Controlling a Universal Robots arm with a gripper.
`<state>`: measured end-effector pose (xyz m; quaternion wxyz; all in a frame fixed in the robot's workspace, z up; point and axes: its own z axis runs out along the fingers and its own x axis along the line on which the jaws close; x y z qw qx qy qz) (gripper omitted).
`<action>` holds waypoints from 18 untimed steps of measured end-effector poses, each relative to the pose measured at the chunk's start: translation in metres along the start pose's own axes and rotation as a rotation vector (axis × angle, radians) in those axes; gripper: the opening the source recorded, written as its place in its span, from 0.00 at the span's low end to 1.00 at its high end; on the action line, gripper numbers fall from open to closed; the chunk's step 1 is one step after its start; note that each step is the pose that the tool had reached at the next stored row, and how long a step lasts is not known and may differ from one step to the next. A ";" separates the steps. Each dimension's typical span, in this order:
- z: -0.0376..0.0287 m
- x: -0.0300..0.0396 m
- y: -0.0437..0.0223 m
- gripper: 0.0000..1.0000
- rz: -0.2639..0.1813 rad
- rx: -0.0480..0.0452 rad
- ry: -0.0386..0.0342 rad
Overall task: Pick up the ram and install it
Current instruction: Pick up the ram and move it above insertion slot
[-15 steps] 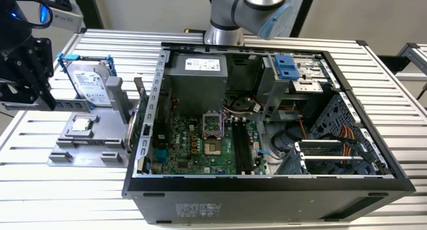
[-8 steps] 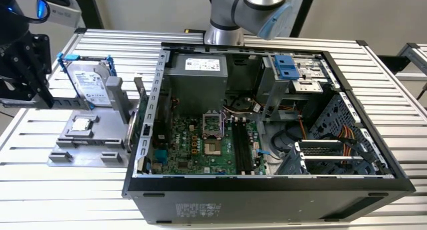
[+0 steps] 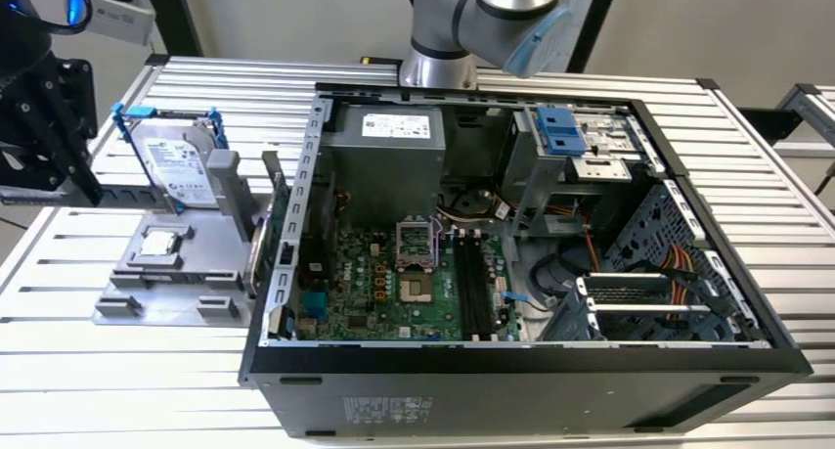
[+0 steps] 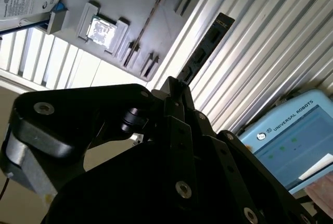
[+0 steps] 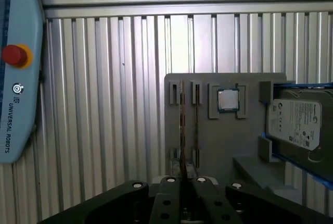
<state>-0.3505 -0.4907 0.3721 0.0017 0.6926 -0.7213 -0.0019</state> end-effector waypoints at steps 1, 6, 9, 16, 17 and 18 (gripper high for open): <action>-0.0006 0.0000 0.0000 0.00 0.000 0.0001 -0.0001; -0.0043 -0.0001 0.0001 0.00 0.000 0.0000 0.0000; -0.0070 -0.0001 0.0001 0.00 0.000 0.0000 0.0000; -0.0079 -0.0001 0.0001 0.00 0.000 0.0000 0.0001; -0.0079 -0.0001 0.0001 0.00 0.000 0.0000 0.0001; -0.0079 -0.0001 0.0001 0.00 0.000 0.0000 0.0001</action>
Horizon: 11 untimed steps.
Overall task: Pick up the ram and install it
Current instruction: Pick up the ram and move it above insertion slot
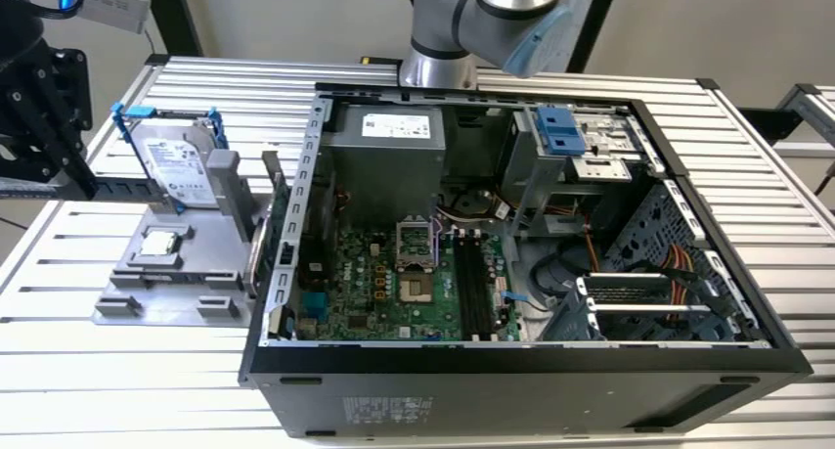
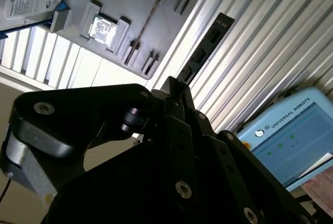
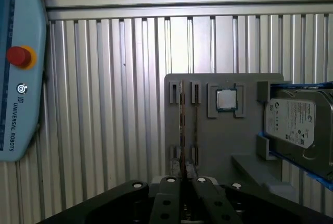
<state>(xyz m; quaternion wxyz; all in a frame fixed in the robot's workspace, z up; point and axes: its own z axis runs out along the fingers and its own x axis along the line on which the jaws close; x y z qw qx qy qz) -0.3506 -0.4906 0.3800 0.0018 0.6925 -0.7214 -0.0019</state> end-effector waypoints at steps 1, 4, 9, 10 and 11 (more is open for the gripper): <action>0.0000 0.0000 0.0000 0.00 0.000 0.0000 0.0000; -0.0001 0.0000 -0.0005 0.00 0.000 -0.0001 0.0002; 0.0000 -0.0002 -0.0049 0.00 0.000 0.0000 0.0001; -0.0001 -0.0002 -0.0059 0.00 0.000 -0.0001 0.0002; -0.0001 -0.0003 -0.0068 0.00 0.000 -0.0001 0.0003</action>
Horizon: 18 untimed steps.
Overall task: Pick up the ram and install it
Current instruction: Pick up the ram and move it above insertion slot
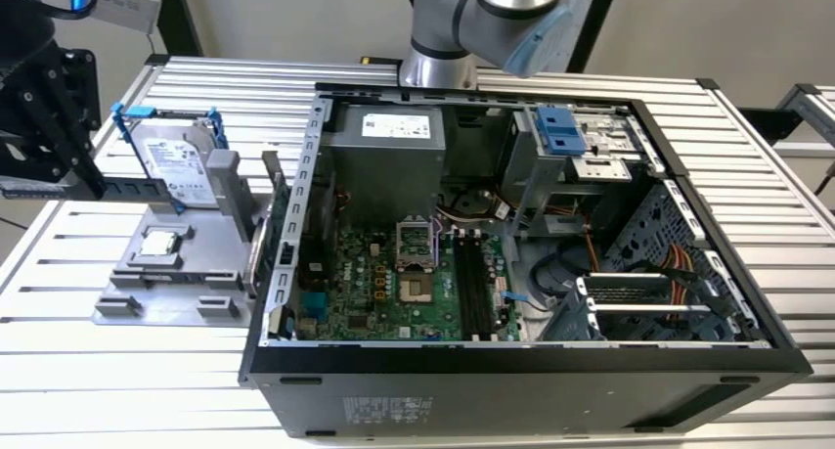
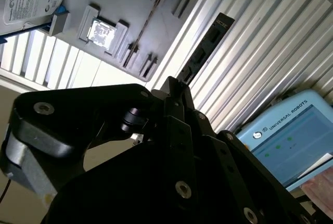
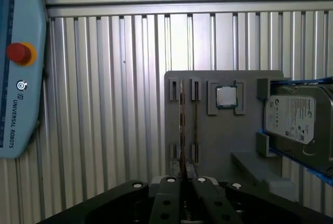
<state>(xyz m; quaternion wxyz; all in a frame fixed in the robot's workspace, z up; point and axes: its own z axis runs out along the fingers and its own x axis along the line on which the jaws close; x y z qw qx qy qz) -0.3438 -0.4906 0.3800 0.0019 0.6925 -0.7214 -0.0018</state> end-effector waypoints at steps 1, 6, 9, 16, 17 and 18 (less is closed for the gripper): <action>0.0001 0.0000 -0.0009 0.00 0.000 0.0001 -0.0001; 0.0000 -0.0005 -0.0107 0.00 0.000 -0.0021 0.0001; -0.0001 -0.0009 -0.0213 0.00 0.000 -0.0046 0.0002; -0.0001 -0.0012 -0.0287 0.00 0.000 -0.0058 0.0002; -0.0001 -0.0012 -0.0287 0.00 0.000 -0.0058 0.0002; -0.0001 -0.0012 -0.0287 0.00 0.000 -0.0058 0.0002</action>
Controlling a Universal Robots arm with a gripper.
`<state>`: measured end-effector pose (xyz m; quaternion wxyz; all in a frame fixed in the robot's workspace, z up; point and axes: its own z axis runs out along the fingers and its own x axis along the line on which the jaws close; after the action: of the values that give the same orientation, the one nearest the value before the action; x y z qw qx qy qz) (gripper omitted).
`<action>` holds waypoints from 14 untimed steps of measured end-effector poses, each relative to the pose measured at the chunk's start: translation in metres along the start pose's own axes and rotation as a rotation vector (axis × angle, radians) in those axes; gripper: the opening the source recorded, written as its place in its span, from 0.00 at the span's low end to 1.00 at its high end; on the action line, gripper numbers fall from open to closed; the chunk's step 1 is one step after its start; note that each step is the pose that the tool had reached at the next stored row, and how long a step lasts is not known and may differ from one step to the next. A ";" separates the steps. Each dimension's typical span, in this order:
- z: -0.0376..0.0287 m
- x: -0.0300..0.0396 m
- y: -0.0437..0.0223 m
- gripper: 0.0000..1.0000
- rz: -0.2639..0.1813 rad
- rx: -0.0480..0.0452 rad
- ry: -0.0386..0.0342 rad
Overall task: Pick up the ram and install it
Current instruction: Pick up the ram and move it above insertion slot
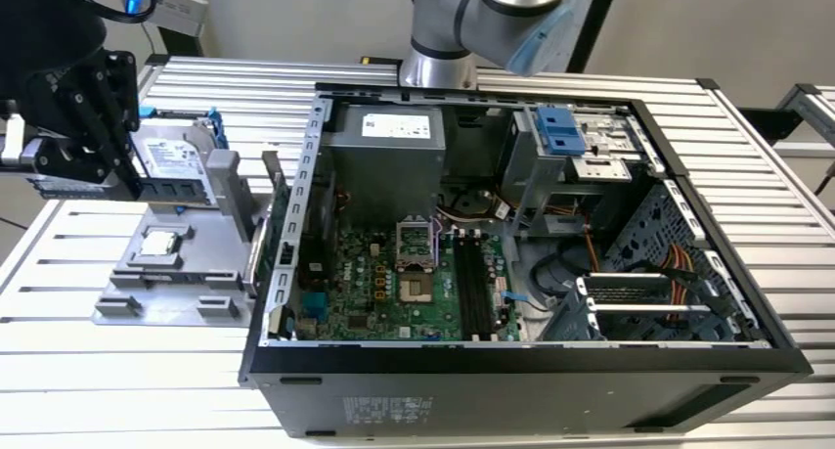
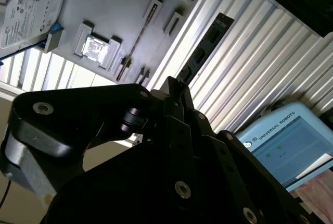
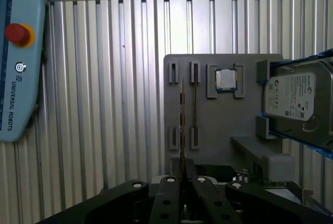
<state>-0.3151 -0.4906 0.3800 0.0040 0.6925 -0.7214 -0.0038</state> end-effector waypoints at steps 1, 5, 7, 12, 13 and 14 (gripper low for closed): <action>0.0000 0.0000 -0.0001 0.00 0.000 0.0000 0.0000; 0.0000 0.0000 -0.0005 0.00 0.000 0.0000 0.0000; -0.0001 0.0000 -0.0016 0.00 0.000 0.0000 0.0001; -0.0001 -0.0002 -0.0056 0.00 0.000 0.0000 0.0001; -0.0001 -0.0003 -0.0066 0.00 0.000 0.0000 0.0000; -0.0002 -0.0003 -0.0079 0.00 0.000 -0.0001 0.0001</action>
<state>-0.3072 -0.4906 0.3800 0.0041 0.6925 -0.7214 -0.0038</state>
